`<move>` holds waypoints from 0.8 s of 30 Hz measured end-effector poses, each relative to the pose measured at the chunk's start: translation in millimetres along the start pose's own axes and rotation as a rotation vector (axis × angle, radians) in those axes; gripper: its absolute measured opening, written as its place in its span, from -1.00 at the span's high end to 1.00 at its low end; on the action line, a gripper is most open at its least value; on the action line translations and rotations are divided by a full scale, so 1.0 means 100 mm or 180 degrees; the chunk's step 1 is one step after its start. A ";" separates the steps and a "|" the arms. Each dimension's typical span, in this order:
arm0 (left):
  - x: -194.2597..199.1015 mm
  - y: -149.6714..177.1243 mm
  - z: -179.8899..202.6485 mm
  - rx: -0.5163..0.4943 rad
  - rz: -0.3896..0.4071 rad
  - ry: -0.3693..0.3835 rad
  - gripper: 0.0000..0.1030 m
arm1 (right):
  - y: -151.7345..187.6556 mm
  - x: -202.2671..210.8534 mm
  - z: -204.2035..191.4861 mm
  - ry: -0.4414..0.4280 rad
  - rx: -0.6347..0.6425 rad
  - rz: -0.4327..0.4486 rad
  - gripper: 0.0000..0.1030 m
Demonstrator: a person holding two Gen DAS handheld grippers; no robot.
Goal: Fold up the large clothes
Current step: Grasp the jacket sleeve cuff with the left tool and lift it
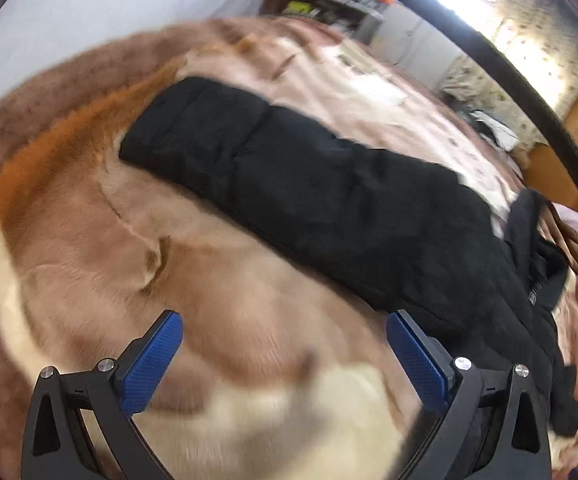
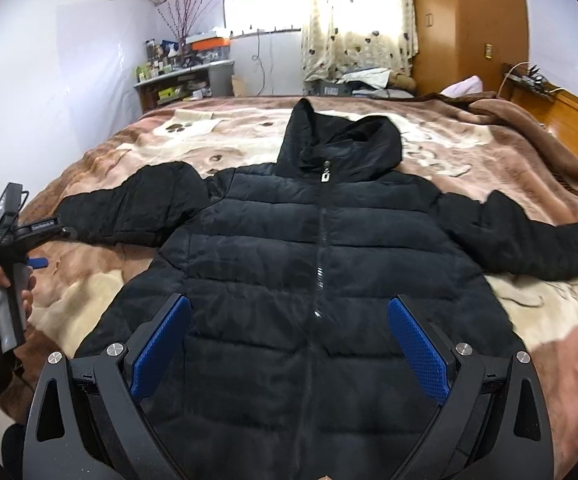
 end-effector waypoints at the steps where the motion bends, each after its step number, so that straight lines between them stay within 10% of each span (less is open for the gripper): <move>1: -0.09 -0.06 -0.04 0.0084 -0.0025 0.0034 -1.00 | -0.01 -0.08 -0.02 -0.0015 0.0015 -0.0019 -0.92; 8: -0.49 -0.48 -0.37 0.0950 0.0070 0.0104 -0.99 | 0.00 -0.44 -0.18 -0.0123 0.0116 -0.0163 -0.92; 15: -0.58 -0.53 -0.34 0.1112 0.0120 0.0059 -0.96 | -0.04 -0.59 -0.22 -0.0147 0.0171 -0.0196 -0.92; 24: -0.29 -0.64 0.12 0.0685 0.0262 0.0197 0.62 | -0.08 -0.52 -0.08 -0.0091 0.0070 -0.0157 -0.92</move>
Point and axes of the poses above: each gripper's, at about its wrist camera, not at the fingertips, and x roughly against the way its jaws point, z to its right, y to its underside, the point moved 5 cm from there along -x, roughly the way its jaws point, and after that the axes turned 6 degrees about x, right-handed, at the moved point
